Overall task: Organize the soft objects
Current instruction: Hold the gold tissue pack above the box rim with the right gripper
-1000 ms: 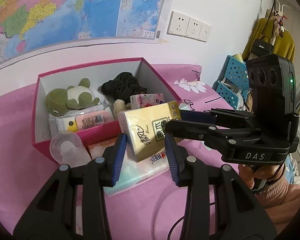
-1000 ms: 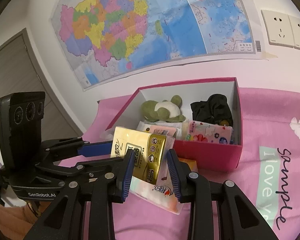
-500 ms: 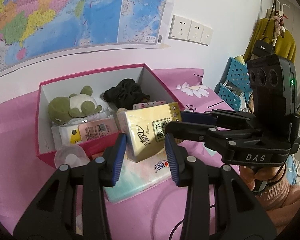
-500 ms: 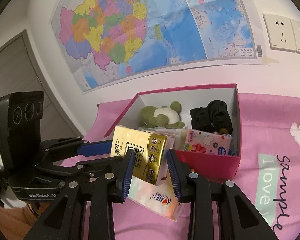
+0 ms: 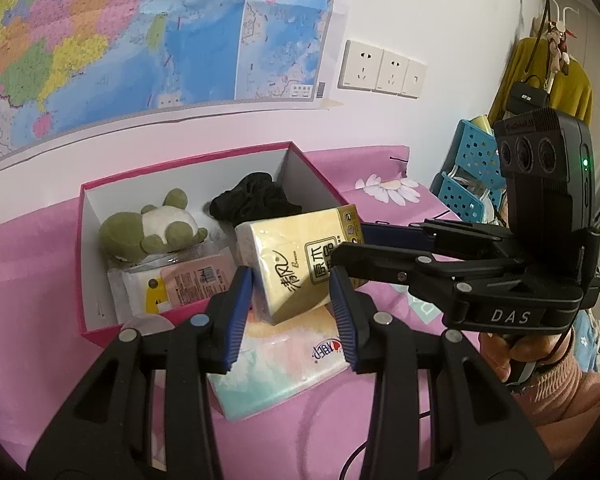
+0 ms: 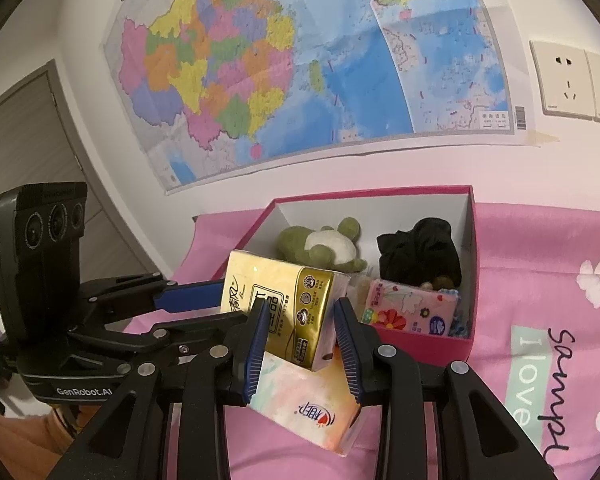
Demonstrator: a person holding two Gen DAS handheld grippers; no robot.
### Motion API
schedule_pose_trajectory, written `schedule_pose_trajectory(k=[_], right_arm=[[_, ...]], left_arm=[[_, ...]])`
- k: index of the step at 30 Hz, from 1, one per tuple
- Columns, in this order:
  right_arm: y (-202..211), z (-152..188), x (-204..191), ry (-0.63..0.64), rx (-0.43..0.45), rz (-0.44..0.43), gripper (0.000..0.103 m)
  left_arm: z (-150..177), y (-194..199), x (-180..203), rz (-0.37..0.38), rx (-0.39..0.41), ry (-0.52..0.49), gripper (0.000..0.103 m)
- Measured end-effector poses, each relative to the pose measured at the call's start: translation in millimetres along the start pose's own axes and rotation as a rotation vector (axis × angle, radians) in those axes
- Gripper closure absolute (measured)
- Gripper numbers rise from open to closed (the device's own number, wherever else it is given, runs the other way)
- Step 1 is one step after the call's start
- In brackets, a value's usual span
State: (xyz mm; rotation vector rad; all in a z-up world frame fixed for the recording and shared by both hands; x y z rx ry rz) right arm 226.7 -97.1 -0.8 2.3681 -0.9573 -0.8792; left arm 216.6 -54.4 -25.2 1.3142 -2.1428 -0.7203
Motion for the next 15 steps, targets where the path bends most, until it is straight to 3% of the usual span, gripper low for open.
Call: schedule_pose_trajectory(k=[15], right_arm=[[-2.6,-9.9,3.6,0.012,0.006,0.003,0.068]], left_arm=[[-10.8,-5.6,-4.6,-0.013,0.003,-0.001,0.061]])
Point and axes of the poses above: each gripper's, at about its wrist camera, not at the fingertips, and y roughly against the way its jaws point, x to its right, z to its underside, the point moved 10 cm from there along -y, roughly the way its jaws point, and after that the axes turned 2 degrees about -x, right-handed, at the moved point
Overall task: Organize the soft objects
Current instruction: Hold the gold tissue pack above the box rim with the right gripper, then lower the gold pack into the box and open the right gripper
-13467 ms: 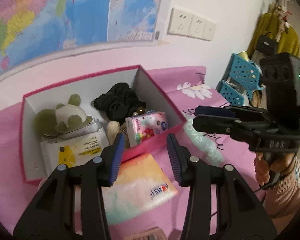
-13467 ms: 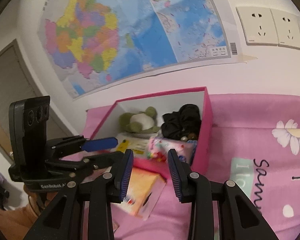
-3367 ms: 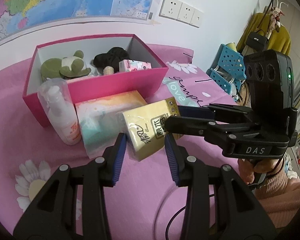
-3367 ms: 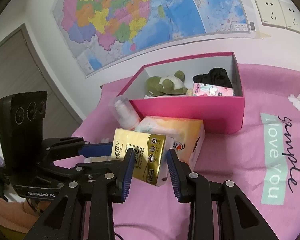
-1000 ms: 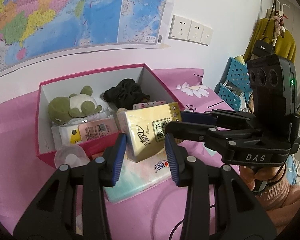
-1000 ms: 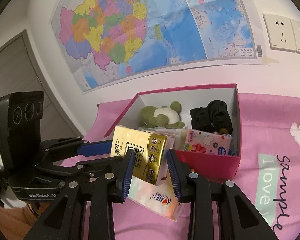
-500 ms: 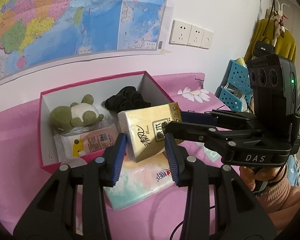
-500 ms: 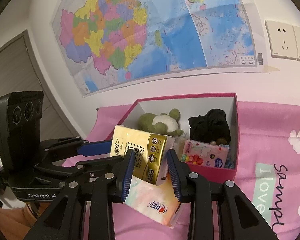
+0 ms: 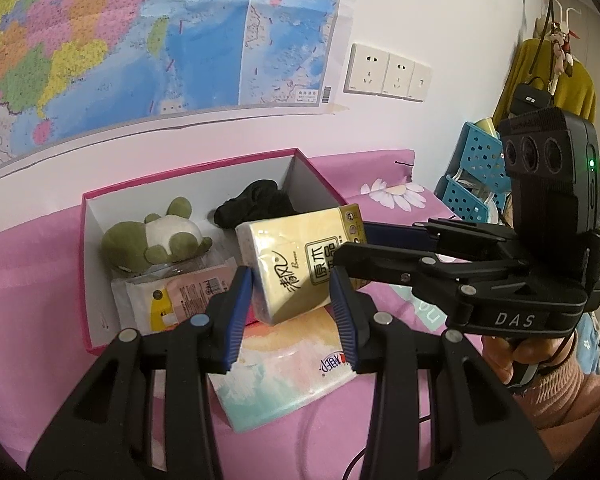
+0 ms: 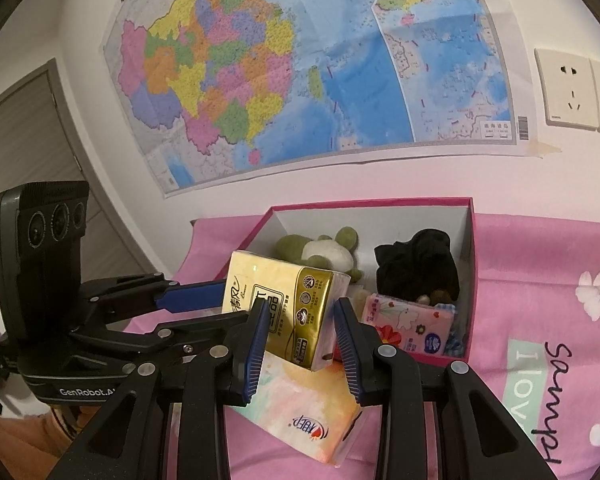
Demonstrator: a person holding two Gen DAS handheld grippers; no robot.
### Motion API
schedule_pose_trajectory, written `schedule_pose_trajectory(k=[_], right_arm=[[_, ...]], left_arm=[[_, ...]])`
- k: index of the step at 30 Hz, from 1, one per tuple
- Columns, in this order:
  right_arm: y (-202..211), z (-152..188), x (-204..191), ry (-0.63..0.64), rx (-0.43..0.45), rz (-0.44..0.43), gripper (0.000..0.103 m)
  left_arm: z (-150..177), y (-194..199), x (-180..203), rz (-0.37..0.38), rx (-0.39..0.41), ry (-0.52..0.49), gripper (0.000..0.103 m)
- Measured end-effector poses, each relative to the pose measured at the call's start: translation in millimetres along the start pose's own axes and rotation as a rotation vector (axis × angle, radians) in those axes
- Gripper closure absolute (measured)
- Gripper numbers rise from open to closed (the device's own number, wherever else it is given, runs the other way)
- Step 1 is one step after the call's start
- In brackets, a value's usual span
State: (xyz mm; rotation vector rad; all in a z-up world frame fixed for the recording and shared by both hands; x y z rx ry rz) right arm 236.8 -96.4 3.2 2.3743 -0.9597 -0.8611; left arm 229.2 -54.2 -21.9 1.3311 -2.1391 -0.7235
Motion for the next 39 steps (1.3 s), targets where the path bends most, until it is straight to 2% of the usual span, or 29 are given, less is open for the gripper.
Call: schedule_pose_trajectory(k=[39], right_arm=[[-11.2,-22.7,10.0,0.007,0.014,0.007,0.068]], left_arm=[[-19.6,-4.5,-9.6,-0.006,0.035,0.009,0.062]])
Point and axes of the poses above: each gripper's, at about its wrist camera, not at the fingertips, and y roughly against the way its jaws point, x to its right, z to its underside, the point moved 10 cm from there along -y, roughly the way its jaws point, and after that the axes turned 2 degrees about -x, right-handed, at the moved point
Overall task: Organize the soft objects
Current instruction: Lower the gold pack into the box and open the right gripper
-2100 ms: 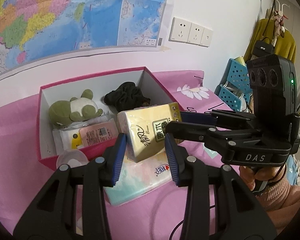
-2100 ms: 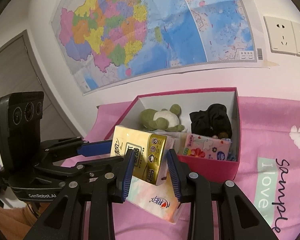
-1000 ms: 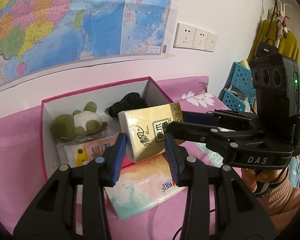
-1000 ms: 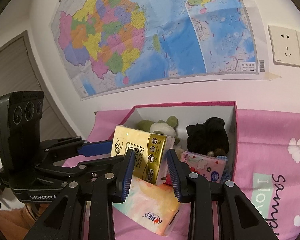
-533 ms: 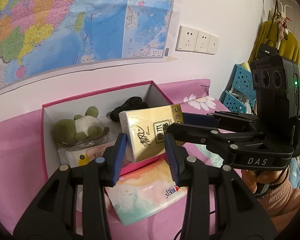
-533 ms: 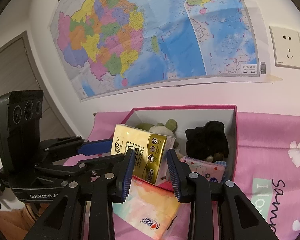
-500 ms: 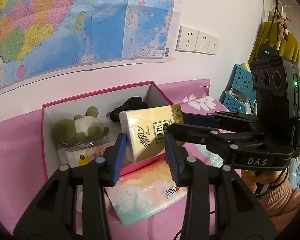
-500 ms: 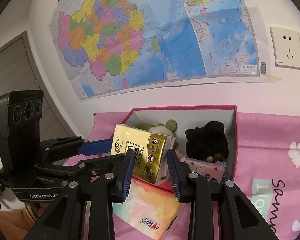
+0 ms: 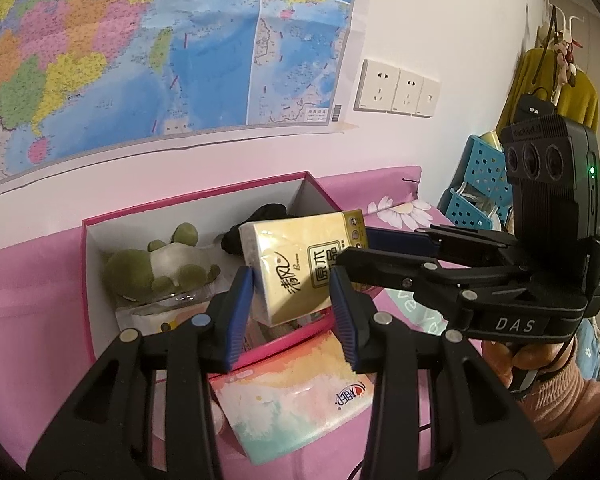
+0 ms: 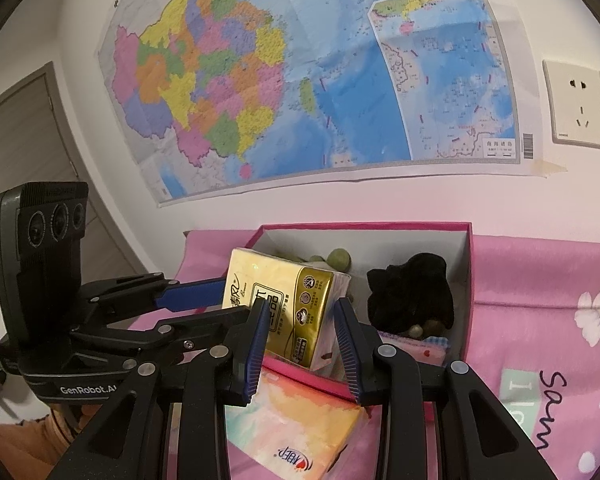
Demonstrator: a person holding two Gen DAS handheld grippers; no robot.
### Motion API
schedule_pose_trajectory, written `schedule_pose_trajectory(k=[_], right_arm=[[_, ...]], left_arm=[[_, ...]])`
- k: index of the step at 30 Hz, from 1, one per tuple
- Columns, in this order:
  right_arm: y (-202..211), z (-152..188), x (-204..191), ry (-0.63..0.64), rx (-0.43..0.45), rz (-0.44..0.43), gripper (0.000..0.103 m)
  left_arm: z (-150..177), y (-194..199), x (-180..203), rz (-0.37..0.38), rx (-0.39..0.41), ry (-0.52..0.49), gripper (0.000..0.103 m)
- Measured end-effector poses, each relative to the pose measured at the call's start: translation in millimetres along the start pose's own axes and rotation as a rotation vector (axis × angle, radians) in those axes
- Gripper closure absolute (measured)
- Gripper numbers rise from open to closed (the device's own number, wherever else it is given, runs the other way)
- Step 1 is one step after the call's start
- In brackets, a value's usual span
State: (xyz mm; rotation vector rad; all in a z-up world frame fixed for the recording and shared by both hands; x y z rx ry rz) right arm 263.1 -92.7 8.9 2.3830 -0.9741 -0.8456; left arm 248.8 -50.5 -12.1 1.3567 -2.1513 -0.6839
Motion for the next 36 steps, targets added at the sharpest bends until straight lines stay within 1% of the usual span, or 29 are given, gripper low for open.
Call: schedule_pose_trajectory(k=[3,8,21,25,36], right_arm=[[0.4,-0.8,-0.2,-0.001,0.002,-0.008,0.068],[-3.0,-2.4,4.3,-0.010,-0.001,-0.011,0.068],[-9.1,-5.8,10.8,-0.015,-0.008,0.001,0.068],[-14.2,-8.0,15.2,-0.019,-0.015,0.006,0.068],[-30.1,-12.4,28.2,-0.041,-0.041,0.017,0.068]], left_arm=[[-0.6,-3.3,-2.3,-0.010,-0.006,0.004,0.063],[-2.7,-6.7,-3.6,0.004,-0.010,0.014,0.063],[-9.3,-21.6,-9.4,-0.020,-0.032,0.013,0.064],[-11.5,-27.6,-11.0,-0.038,-0.038,0.011,0.063],[-13.6,-48.1,-19.9,-0.055,-0.090,0.046,0.064]])
Point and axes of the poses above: each gripper's, at about its wrist camera, not at the fingertips, and y roughly against the way its jaws point, x to its right, z to its underside, the point moved 10 cm from there along -y, roughly the way its jaws point, and after that the axes turned 2 degrees about -x, right-handed, at the moved point
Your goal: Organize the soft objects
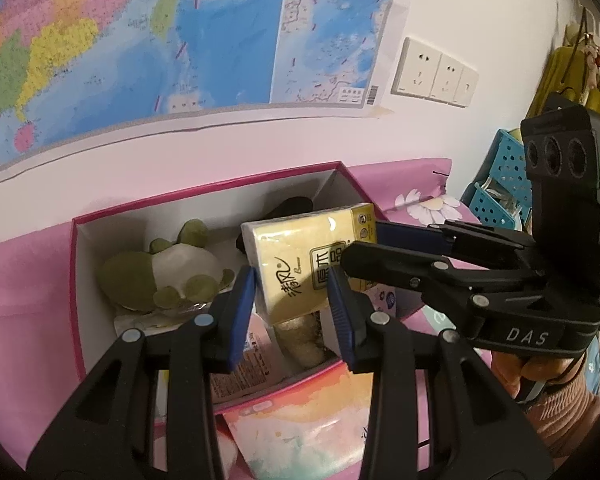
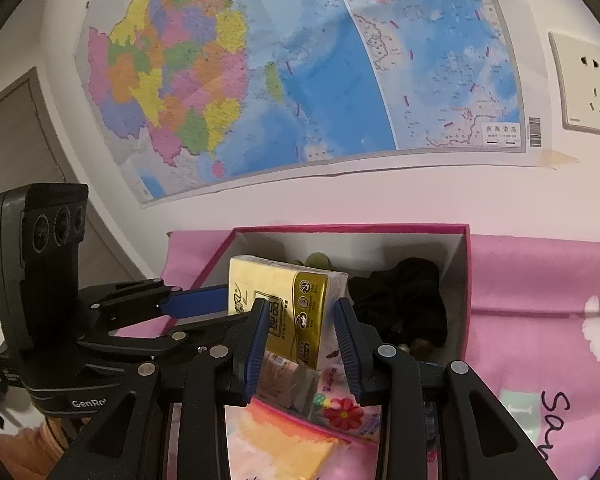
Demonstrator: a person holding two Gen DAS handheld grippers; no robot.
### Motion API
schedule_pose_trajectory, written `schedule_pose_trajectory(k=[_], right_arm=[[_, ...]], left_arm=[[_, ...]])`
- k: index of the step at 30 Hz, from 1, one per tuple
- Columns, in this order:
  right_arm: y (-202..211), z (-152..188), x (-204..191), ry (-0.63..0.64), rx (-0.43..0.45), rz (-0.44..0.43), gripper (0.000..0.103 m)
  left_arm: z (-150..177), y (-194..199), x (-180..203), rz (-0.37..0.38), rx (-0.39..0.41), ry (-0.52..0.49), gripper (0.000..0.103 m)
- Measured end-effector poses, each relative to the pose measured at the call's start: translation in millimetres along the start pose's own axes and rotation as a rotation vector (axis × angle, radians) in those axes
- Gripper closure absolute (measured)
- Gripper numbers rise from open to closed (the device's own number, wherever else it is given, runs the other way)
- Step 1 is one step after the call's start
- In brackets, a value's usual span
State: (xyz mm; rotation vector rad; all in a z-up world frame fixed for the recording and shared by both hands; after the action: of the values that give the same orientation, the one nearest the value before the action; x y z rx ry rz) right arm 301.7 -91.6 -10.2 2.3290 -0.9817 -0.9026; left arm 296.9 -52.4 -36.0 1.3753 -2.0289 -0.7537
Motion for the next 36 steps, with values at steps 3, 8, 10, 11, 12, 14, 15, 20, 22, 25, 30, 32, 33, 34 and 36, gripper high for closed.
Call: schedule_pose_trajectory(k=[3,8,10,11,12,14,15,20,22,25,30,32,33,34,36], right_arm=[[-4.0,-1.5,5.0,-0.007,-0.007,0.005,0.068],[-13.0,-1.6,12.4,-0.028,-0.025,-0.001,0.068],[-16.7,-1.7,14.5,-0.034,-0.031,0.000,0.069],[-18.9,-1.7,15.8,-0.035,-0.034,0.005,0.069],[-21.1,-1.6,16.9,-0.038,-0.037,0.006,0.069],[-25.2,-1.0,19.9,-0.047,-0.044,0.006,0.069],[-27.2,-0.7,21.3,-0.049,-0.048,0.007,0.069],[-35.0,1.0,27.6,-0.067,-0.065,0.012,0.069],[-38.2,0.9,30.8,-0.068,-0.067,0.026,0.069],[-41.5,0.6,36.7,-0.076,-0.064,0.056,0.069],[-35.7,1.8,37.8,-0.074,-0.048,0.068,0.069],[-27.6,1.5,37.8,-0.075,-0.030,0.073,0.068],[-23.2,2.0,36.9,-0.075,-0.027,0.072,0.067],[-15.9,2.2,34.4,-0.070,-0.012,0.068,0.066],[-6.1,1.6,29.8,-0.061,0.006,0.064,0.062]], left_arm=[[-1.7,-4.7,-0.7,-0.007,-0.011,0.003,0.064],[-3.5,-12.6,-3.7,-0.019,-0.032,0.017,0.065],[-2.9,-16.8,-5.6,-0.018,-0.047,0.030,0.066],[-2.3,-18.5,-6.4,-0.016,-0.055,0.034,0.066],[-1.6,-20.4,-7.6,-0.014,-0.064,0.038,0.066],[-1.3,-25.9,-11.0,-0.014,-0.080,0.049,0.066],[-0.7,-27.6,-11.6,-0.015,-0.085,0.051,0.067],[2.2,-37.0,-17.7,-0.026,-0.119,0.070,0.068],[2.6,-38.8,-20.0,-0.029,-0.131,0.081,0.068],[1.6,-37.2,-19.3,-0.036,-0.125,0.078,0.068],[-2.5,-25.2,-17.2,-0.049,-0.080,0.060,0.060],[-2.4,-17.1,-15.5,-0.044,-0.058,0.052,0.059],[-2.9,-14.2,-15.0,-0.044,-0.048,0.049,0.059],[-2.6,-9.6,-14.7,-0.043,-0.035,0.045,0.057],[-2.3,3.4,-15.1,-0.051,0.001,0.044,0.052]])
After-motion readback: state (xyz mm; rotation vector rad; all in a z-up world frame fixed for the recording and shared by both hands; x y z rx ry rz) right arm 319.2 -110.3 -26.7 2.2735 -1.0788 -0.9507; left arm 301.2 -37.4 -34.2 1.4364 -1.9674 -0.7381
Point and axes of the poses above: each gripper's, at about its wrist camera, not at the fingertips, and y roughly against the way its jaws point, x to its right, z to its underside, the point moved 10 cm from there along -y, roughly the way its jaws point, and after that the axes turned 2 degrees about -x, right-handed, at the moved point
